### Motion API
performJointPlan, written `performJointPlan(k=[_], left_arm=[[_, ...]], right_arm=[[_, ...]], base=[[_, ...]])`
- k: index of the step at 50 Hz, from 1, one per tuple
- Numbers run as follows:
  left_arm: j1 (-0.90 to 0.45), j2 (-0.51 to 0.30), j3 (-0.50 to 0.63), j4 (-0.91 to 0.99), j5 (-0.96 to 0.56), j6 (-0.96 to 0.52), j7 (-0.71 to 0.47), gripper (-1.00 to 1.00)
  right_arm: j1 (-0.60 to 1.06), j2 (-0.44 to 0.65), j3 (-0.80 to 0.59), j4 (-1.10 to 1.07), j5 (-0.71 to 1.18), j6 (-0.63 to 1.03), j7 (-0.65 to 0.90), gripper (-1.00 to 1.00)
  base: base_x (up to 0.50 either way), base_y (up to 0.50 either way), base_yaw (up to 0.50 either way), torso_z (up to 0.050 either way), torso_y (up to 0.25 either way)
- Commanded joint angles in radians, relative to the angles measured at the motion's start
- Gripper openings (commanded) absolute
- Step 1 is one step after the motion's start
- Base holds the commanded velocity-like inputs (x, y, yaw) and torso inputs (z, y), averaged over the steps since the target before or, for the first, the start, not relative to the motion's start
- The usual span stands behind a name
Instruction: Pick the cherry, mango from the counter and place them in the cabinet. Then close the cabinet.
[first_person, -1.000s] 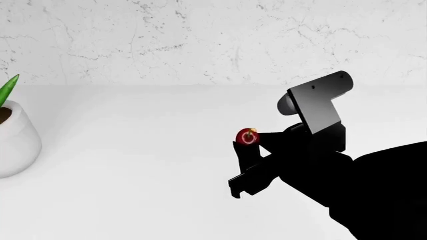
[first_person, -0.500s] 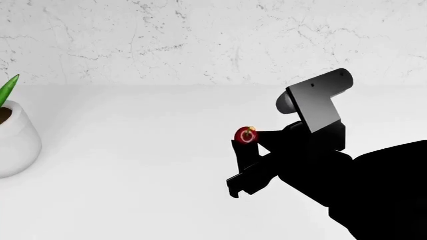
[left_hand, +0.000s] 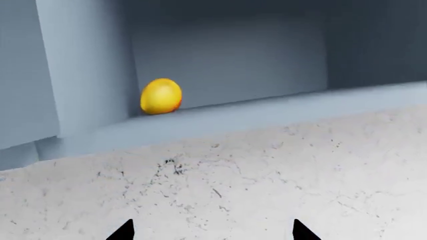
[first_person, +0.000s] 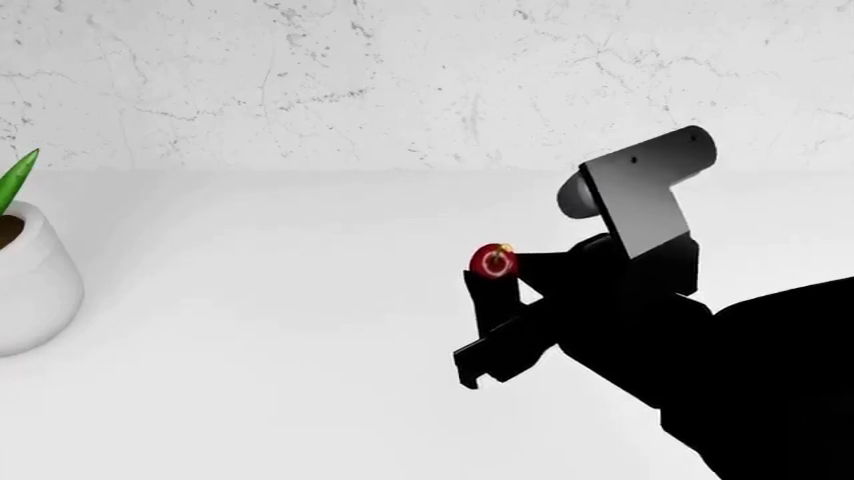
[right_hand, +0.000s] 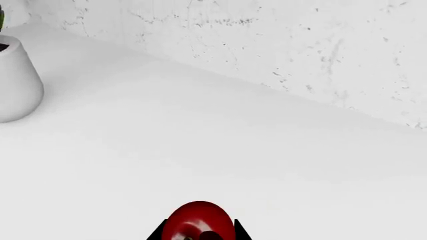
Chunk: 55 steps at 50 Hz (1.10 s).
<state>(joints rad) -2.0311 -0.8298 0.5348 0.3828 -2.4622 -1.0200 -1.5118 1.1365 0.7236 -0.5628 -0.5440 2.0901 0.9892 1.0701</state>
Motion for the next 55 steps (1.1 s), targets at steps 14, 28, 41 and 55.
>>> performJointPlan(k=[14, 28, 41, 55], left_arm=[[0.466, -0.182, -0.149, 0.316, 0.281, 0.144, 0.169, 1.0], [0.736, -0.23, -0.193, 0.405, 0.458, 0.171, 0.238, 1.0], [0.901, -0.247, -0.212, 0.445, 0.599, 0.187, 0.294, 1.0], [0.997, -0.245, -0.234, 0.455, 0.675, 0.218, 0.349, 1.0]], right_arm=[[0.289, -0.099, 0.07, -0.001, -0.095, -0.005, -0.001, -1.0], [0.524, -0.215, 0.089, 0.11, -0.237, 0.016, -0.114, -1.0], [0.76, -0.276, 0.09, 0.241, -0.332, 0.042, -0.195, -1.0], [0.937, -0.319, 0.047, 0.397, -0.505, 0.062, -0.345, -1.0]], base=[[0.0, 0.0, 0.0, 0.0, 0.0], [0.0, 0.0, 0.0, 0.0, 0.0], [0.0, 0.0, 0.0, 0.0, 0.0], [0.0, 0.0, 0.0, 0.0, 0.0]])
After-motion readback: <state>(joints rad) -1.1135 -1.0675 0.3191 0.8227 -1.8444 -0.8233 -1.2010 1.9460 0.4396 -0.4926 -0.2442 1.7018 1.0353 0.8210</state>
